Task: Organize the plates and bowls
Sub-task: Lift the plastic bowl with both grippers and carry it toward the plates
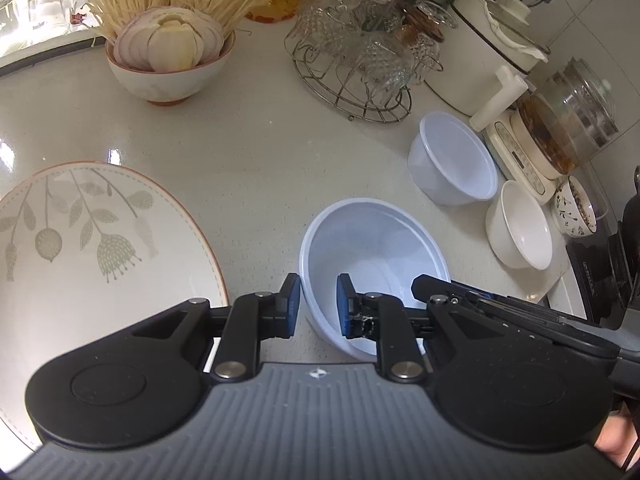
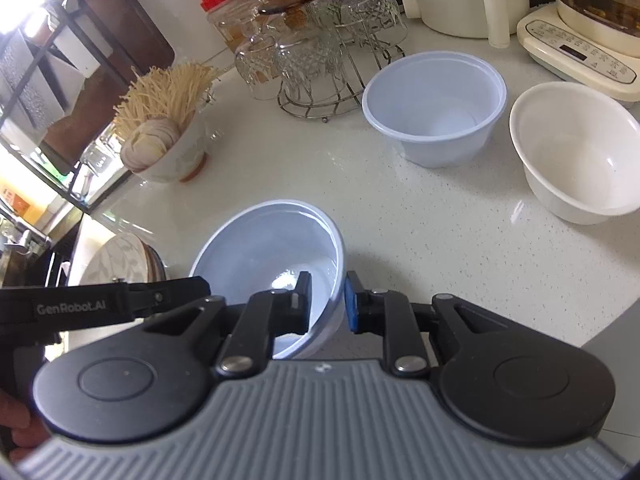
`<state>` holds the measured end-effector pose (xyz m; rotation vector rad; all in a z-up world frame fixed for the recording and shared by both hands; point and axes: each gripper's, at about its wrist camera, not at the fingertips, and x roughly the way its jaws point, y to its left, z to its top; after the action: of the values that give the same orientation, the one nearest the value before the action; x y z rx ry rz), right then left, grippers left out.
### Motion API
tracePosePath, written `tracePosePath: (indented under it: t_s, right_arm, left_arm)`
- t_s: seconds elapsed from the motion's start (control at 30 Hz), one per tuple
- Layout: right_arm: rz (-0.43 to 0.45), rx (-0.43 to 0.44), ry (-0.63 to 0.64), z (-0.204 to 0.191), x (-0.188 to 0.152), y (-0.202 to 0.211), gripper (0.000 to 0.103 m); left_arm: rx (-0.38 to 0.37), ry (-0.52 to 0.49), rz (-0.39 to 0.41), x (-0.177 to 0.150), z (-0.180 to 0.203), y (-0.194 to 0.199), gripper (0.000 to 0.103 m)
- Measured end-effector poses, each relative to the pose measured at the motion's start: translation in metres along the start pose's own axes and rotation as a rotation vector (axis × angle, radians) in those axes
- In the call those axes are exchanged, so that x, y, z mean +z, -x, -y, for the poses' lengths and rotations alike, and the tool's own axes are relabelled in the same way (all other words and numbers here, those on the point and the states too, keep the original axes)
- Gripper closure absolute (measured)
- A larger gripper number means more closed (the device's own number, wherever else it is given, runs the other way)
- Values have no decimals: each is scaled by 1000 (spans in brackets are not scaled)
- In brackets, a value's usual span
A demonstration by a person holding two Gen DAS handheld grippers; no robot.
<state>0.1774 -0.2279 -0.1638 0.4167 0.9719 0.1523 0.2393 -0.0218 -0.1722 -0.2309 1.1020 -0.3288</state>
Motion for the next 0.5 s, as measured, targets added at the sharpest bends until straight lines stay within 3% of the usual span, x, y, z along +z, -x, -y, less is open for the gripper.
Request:
tracePosePath:
  t_s: [0.43, 0.5]
  right_arm:
    - [0, 11, -24, -1, -1, -6, 82]
    - [6, 7, -31, 0, -1, -5, 82]
  left_arm:
    - [12, 0, -8, 0, -4, -3, 79]
    - [13, 3, -7, 1, -6, -3, 74]
